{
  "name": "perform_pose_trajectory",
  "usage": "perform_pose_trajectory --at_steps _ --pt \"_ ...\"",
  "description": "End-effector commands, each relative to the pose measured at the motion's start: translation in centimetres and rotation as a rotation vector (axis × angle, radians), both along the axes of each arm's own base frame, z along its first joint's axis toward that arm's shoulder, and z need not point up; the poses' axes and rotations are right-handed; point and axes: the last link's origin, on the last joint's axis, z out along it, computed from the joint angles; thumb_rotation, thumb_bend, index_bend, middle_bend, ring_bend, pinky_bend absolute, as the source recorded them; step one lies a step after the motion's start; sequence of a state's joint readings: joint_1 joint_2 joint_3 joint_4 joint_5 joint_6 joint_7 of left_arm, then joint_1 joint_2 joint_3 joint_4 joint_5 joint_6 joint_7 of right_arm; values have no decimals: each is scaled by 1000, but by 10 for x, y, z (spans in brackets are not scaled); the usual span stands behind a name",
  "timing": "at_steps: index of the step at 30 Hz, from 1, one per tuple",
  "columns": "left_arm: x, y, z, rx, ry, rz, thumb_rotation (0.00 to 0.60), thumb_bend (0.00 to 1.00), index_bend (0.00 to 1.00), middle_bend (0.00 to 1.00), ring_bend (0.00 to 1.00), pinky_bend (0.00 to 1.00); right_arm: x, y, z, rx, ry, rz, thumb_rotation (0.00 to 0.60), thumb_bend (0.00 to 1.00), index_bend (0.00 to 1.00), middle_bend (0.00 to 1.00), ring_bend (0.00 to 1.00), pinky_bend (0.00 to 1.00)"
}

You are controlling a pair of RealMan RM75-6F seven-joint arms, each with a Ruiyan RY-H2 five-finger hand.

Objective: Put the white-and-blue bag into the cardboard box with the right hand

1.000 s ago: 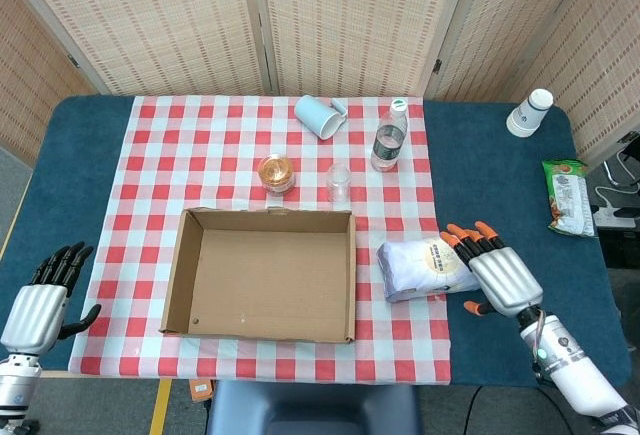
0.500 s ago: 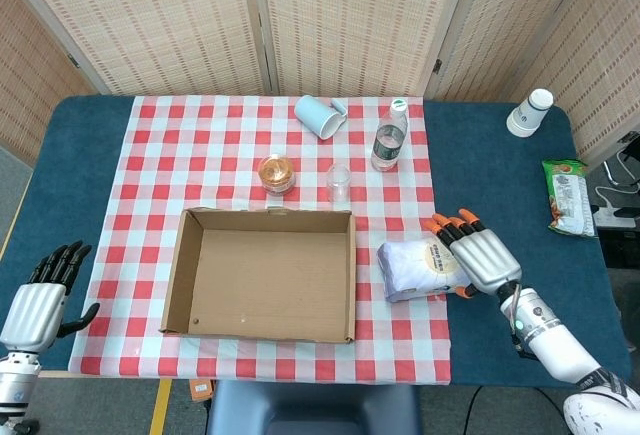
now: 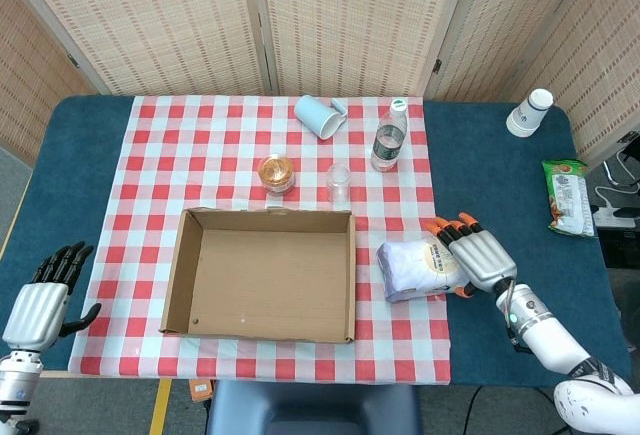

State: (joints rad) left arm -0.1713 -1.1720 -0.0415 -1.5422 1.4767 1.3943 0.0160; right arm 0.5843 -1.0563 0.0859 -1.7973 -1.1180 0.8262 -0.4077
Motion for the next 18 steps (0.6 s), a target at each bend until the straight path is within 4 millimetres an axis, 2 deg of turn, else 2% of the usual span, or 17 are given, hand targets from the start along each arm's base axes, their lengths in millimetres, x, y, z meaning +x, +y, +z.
perform_pose_trajectory --at_steps 1,18 --pt "0 0 0 1 -1 -1 600 279 0 0 0 128 -2 -2 -3 8 0 -7 600 0 0 0 0 0" --pt "-1 1 2 2 -10 5 600 277 0 0 0 128 -9 -14 -26 65 3 -30 600 0 0 0 0 0"
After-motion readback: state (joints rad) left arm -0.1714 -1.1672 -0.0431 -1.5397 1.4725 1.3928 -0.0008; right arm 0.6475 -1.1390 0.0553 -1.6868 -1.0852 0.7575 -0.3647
